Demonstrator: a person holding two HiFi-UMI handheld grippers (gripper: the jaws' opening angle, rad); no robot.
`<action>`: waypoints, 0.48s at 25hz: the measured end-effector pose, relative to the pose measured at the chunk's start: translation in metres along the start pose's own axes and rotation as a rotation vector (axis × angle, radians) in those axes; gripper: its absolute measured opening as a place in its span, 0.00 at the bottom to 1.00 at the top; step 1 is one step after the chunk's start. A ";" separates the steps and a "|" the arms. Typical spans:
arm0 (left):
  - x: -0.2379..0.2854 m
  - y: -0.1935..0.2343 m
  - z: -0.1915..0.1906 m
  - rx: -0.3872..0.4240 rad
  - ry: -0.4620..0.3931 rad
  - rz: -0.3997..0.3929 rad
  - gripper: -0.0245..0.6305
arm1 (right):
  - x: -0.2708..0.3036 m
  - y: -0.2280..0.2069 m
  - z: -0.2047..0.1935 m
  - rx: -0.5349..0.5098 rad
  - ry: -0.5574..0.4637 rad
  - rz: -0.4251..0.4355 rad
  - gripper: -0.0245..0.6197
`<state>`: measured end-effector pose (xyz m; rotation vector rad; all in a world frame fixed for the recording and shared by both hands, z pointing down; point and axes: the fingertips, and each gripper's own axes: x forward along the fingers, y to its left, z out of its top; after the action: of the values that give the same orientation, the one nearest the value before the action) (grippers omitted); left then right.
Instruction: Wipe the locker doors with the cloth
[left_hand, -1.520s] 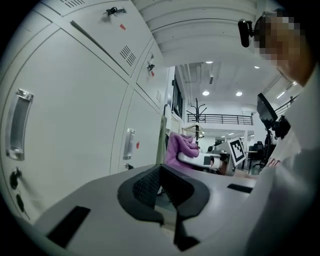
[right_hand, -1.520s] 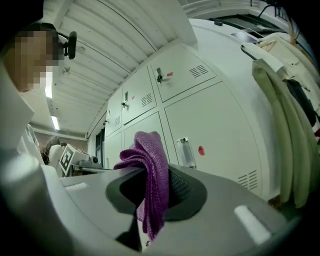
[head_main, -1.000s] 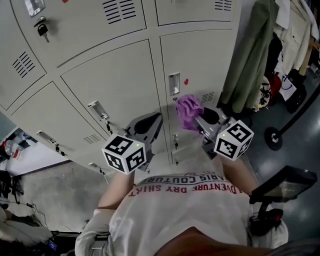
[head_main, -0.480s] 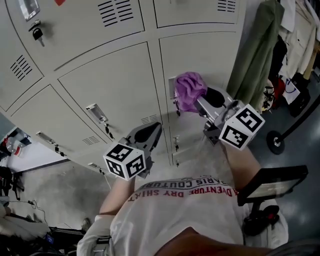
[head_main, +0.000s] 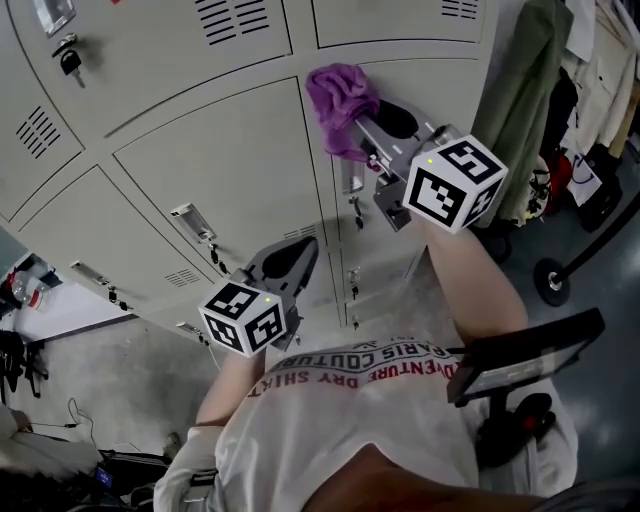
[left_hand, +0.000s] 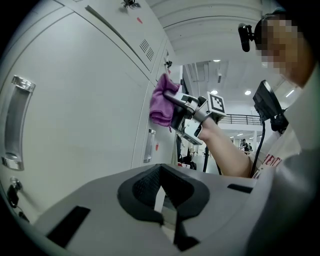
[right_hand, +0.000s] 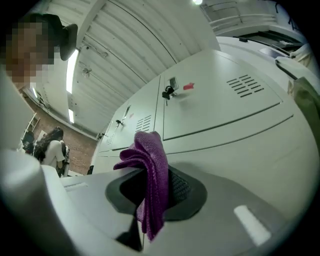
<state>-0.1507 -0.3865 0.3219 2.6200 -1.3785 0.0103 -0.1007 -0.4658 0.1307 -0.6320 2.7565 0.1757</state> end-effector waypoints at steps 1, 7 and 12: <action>0.000 0.002 0.000 0.000 0.000 0.002 0.04 | 0.003 -0.003 -0.006 0.002 0.014 -0.014 0.12; 0.003 0.009 -0.001 -0.006 0.002 0.000 0.04 | 0.015 -0.015 -0.018 -0.038 0.055 -0.080 0.12; 0.009 0.008 -0.002 -0.008 0.013 -0.012 0.04 | 0.016 -0.015 -0.017 -0.064 0.064 -0.092 0.12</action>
<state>-0.1520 -0.3985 0.3263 2.6166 -1.3563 0.0199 -0.1120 -0.4888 0.1414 -0.7933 2.7854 0.2277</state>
